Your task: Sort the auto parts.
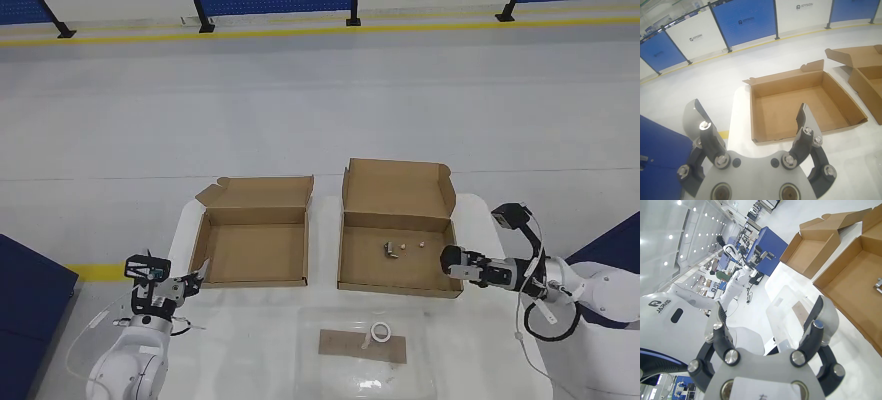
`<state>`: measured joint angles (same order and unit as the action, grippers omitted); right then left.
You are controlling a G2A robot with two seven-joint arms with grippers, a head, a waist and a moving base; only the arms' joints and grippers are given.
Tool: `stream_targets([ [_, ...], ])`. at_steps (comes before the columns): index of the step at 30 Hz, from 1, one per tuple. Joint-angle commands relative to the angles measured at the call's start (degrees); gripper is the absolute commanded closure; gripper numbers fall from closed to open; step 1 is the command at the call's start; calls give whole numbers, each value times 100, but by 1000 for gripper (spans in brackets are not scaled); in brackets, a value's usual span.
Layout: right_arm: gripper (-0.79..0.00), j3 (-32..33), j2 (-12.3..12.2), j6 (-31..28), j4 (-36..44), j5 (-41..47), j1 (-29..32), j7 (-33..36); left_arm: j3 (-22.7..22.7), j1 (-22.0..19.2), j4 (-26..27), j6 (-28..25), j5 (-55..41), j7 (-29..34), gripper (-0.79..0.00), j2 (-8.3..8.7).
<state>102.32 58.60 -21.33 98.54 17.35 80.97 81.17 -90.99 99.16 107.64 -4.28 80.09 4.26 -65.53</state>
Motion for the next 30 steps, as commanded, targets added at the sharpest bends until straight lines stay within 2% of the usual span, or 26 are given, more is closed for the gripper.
stream_targets([
  [1, -785, 0, 0, 0, 0, 0, 0, 0, 43, 46, 355, -260, -51, 440, -785, 7],
  [2, -785, 0, 0, 0, 0, 0, 0, 0, 73, 62, 522, -398, -126, 640, -785, 9],
  [18, -785, 0, 0, 0, 0, 0, 0, 0, 87, 51, 555, -423, -102, 664, -785, 10],
  [20, -785, 0, 0, 0, 0, 0, 0, 0, 233, -69, 847, -688, 58, 1047, -785, 22],
  [23, -785, 0, 0, 0, 0, 0, 0, 0, 515, -267, 1320, -1157, 36, 1985, -785, 33],
  [24, -785, 0, 0, 0, 0, 0, 0, 0, 579, -329, 1429, -1244, -210, 2138, -785, 26],
  [28, -785, 0, 0, 0, 0, 0, 0, 0, 949, -506, 1813, -1493, -700, 3575, -785, 22],
  [29, -785, 0, 0, 0, 0, 0, 0, 0, 1012, -568, 1884, -1545, -697, 3836, -785, 25],
  [30, -785, 0, 0, 0, 0, 0, 0, 0, 1012, -568, 1884, -1545, -697, 3836, -785, 25],
])
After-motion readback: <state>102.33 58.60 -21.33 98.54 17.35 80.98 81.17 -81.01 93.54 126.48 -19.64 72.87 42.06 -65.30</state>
